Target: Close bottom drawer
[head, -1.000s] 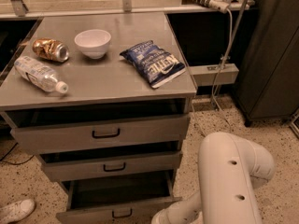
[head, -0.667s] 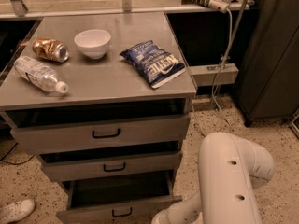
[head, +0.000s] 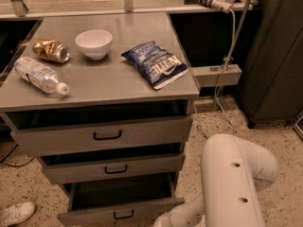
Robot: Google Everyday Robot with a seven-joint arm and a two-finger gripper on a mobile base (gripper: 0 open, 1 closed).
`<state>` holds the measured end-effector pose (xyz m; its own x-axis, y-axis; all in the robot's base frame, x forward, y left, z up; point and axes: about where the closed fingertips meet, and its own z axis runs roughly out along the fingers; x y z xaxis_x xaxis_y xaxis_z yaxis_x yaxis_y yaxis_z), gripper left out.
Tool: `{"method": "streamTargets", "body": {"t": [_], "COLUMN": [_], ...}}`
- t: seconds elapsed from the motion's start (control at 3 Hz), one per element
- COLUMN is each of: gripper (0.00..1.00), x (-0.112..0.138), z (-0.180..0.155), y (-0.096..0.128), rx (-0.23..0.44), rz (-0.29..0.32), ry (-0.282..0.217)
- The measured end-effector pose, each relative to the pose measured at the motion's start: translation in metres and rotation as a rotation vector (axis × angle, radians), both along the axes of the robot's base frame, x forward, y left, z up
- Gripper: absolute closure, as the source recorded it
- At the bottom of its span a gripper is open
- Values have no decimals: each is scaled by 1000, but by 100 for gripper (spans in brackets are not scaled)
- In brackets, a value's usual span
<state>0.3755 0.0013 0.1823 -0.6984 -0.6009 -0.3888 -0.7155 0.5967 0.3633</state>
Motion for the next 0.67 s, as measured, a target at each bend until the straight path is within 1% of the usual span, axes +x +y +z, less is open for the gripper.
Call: {"method": "streamTargets", "body": {"t": [0.33, 0.67], "gripper": [89, 100], "x": [0, 14], "z": [0, 5], "y": [0, 0], "rx": [0, -9], "rz": [0, -21], "ry": [0, -46]}}
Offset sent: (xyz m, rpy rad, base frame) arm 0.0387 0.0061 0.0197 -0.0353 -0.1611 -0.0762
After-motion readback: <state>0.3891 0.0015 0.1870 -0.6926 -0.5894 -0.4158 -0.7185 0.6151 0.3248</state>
